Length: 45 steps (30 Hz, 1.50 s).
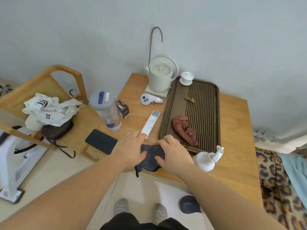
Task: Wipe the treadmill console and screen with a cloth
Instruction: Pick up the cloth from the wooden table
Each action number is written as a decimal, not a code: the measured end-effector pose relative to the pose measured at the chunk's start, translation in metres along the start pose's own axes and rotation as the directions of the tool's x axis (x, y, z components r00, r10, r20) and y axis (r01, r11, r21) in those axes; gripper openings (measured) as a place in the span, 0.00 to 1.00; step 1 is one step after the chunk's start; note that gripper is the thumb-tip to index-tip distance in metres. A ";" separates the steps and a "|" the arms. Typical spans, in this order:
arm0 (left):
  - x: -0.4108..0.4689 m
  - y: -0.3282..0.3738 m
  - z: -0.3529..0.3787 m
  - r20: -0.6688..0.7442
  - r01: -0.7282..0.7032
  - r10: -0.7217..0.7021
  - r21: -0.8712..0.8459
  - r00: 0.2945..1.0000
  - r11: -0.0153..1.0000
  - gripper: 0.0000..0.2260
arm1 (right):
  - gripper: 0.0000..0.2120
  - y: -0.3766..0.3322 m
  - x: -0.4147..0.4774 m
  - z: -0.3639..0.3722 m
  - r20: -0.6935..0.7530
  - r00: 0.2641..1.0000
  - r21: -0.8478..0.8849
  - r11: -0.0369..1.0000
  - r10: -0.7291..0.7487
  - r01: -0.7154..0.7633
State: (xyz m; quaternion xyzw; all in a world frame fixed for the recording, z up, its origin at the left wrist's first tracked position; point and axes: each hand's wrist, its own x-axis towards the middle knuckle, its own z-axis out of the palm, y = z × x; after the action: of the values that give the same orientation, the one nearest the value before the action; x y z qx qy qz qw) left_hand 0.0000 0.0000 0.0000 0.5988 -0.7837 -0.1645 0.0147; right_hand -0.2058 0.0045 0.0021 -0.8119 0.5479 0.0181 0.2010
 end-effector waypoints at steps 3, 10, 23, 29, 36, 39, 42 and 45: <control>0.006 -0.006 0.030 0.110 0.037 -0.043 0.056 0.993 0.998 0.23 | 0.22 0.014 0.005 0.026 0.152 0.988 -0.050 0.998 0.036 -0.028; 0.025 -0.013 0.073 0.374 0.035 -0.143 0.280 0.916 0.959 0.36 | 0.33 0.030 0.024 0.073 0.328 0.945 -0.234 0.968 -0.006 0.087; 0.001 -0.009 0.117 0.313 0.034 -0.150 0.346 0.938 0.937 0.28 | 0.29 0.058 0.005 0.087 0.369 0.929 -0.268 0.956 -0.009 0.116; -0.011 -0.021 0.121 0.040 0.111 -0.110 -0.017 0.993 0.994 0.07 | 0.08 0.056 0.010 0.083 0.061 0.994 -0.097 0.990 -0.095 0.101; -0.053 -0.013 0.065 0.157 0.485 -0.605 -0.763 0.780 0.428 0.08 | 0.12 0.040 0.016 0.045 -0.033 0.991 0.302 0.944 -0.132 0.136; -0.083 -0.018 0.041 0.219 0.416 -0.694 -0.900 0.686 0.127 0.12 | 0.07 0.010 0.025 0.034 0.014 0.989 0.404 0.906 -0.146 0.128; -0.122 -0.034 0.026 0.275 0.440 -0.652 -0.892 0.707 0.101 0.26 | 0.07 -0.032 0.035 0.029 0.048 0.971 0.443 0.876 -0.235 0.190; -0.162 -0.056 0.021 0.242 0.504 -0.707 -0.843 0.665 0.186 0.29 | 0.06 -0.077 0.044 0.033 0.117 0.941 0.452 0.861 -0.318 0.234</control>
State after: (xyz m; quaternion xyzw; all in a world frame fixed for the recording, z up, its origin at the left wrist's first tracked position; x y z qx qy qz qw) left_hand 0.0935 0.1450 -0.0066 0.7771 -0.2771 -0.4625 0.3247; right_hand -0.1131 0.0018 -0.0157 -0.8120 0.3944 -0.0565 0.4266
